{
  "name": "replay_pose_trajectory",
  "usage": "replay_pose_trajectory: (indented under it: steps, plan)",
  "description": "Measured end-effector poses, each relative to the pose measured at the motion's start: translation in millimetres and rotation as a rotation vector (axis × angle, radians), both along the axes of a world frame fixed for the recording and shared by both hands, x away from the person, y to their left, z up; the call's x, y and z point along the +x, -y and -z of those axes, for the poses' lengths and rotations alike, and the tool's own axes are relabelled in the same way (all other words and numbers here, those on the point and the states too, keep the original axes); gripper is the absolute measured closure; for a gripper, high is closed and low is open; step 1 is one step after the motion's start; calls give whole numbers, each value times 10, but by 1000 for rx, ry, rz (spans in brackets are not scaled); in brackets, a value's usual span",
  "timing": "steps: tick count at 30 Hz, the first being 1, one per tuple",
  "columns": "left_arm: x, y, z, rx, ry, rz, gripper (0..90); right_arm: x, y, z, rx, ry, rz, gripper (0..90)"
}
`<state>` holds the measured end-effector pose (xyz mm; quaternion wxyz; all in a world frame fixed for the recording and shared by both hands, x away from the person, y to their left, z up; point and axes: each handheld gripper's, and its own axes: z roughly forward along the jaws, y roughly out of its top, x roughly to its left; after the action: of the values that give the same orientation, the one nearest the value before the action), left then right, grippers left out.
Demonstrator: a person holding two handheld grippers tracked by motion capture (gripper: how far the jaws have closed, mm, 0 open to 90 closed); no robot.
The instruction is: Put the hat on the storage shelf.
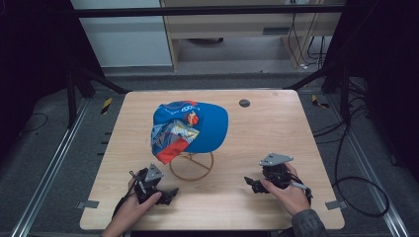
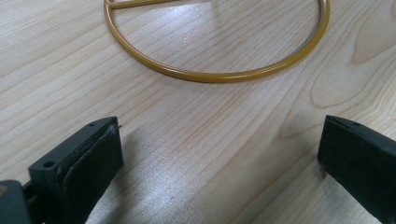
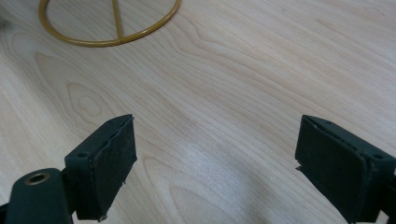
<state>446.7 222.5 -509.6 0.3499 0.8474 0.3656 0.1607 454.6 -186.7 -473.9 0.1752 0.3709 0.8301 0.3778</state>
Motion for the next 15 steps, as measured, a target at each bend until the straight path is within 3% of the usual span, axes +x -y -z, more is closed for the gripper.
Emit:
replay_pose_trajectory:
  steps: [15]
  plan:
    - [0, 0, 0, 0, 0, 0, 0, 67, -122, 163, 56, -6, 50, 125]
